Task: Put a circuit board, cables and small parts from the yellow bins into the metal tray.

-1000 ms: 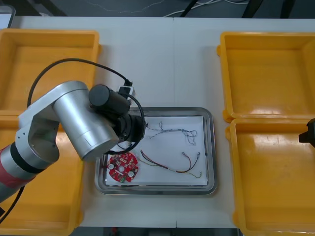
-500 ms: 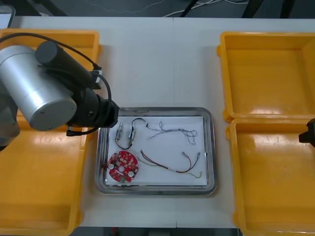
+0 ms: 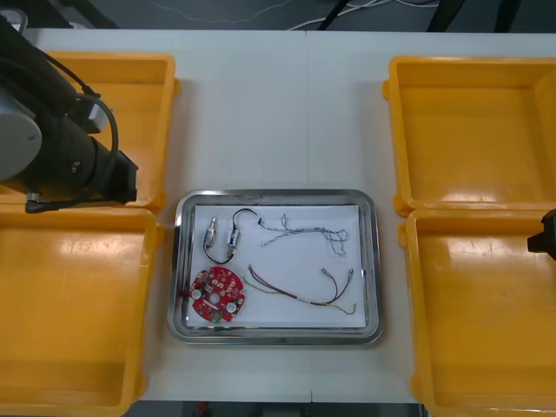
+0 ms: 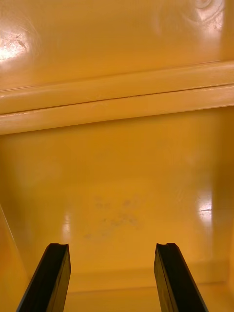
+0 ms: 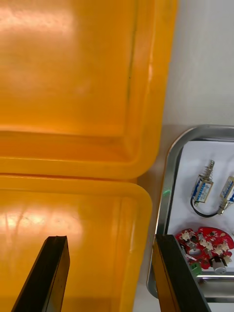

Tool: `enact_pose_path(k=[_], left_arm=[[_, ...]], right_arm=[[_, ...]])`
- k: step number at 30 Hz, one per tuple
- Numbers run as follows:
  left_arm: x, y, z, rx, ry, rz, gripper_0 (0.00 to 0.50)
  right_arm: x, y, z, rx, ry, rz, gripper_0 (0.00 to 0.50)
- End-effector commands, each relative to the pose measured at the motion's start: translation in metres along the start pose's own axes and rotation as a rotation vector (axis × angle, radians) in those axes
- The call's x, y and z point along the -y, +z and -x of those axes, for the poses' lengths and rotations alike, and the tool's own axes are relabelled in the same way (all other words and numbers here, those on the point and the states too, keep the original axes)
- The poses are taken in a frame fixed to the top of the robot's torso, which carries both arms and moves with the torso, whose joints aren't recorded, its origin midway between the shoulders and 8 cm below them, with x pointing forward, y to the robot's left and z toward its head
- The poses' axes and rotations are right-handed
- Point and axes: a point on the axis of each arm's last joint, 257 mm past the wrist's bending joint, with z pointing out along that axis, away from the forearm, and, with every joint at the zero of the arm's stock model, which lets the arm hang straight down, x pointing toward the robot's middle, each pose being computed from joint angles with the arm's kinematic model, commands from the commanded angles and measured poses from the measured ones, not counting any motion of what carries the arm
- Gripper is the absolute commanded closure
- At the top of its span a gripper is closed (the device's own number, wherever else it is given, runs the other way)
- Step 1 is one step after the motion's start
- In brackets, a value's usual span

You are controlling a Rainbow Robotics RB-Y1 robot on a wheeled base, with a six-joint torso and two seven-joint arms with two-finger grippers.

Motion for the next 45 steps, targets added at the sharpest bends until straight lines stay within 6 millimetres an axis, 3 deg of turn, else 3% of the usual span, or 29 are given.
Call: enact_pose_path(k=[1, 22, 45], left_arm=[[-0.037, -0.022, 0.015, 0.06, 0.086, 0.042, 0.0], [-0.088, -0.021, 0.004, 0.079, 0.141, 0.021, 0.0], [-0.093, -0.018, 0.0, 0.073, 0.154, 0.033, 0.0]], right_arm=[[-0.001, 0.0, -0.001, 0.004, -0.022, -0.006, 0.0], [-0.001, 0.0, -0.001, 0.004, -0.022, -0.006, 0.0], [-0.001, 0.0, -0.001, 0.004, -0.022, -0.006, 0.0]])
